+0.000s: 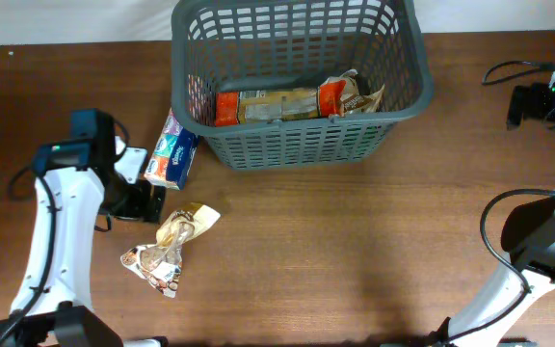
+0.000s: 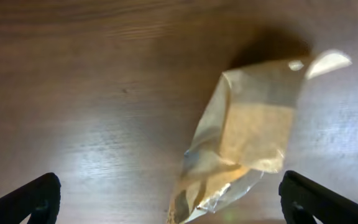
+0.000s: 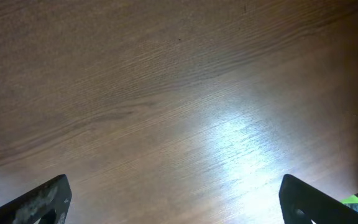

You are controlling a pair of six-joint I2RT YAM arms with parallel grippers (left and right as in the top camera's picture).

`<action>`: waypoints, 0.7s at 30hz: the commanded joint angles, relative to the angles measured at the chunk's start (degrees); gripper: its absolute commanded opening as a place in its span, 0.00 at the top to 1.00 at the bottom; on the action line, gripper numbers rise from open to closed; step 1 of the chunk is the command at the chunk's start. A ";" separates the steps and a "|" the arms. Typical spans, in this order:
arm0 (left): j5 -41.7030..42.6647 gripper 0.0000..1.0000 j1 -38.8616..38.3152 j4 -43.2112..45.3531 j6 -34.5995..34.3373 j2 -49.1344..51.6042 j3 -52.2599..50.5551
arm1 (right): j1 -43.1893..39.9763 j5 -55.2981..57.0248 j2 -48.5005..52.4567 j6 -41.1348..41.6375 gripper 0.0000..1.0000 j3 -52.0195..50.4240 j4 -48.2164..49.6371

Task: Pack container
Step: 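Lower the left gripper onto the brown paper bag and grasp it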

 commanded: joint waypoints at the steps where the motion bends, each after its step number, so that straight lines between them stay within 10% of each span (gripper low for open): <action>1: -0.46 0.01 -2.86 -0.96 9.70 0.37 0.13 | -0.04 0.74 -0.35 0.52 0.01 -0.26 0.17; 6: -1.07 0.01 -5.25 -1.66 22.60 0.37 0.04 | -0.04 0.74 -0.35 0.52 0.01 -0.26 0.17; 21: 6.67 0.01 -6.10 -1.97 21.03 0.37 -3.91 | -0.04 0.74 -0.35 0.52 0.01 -0.24 0.17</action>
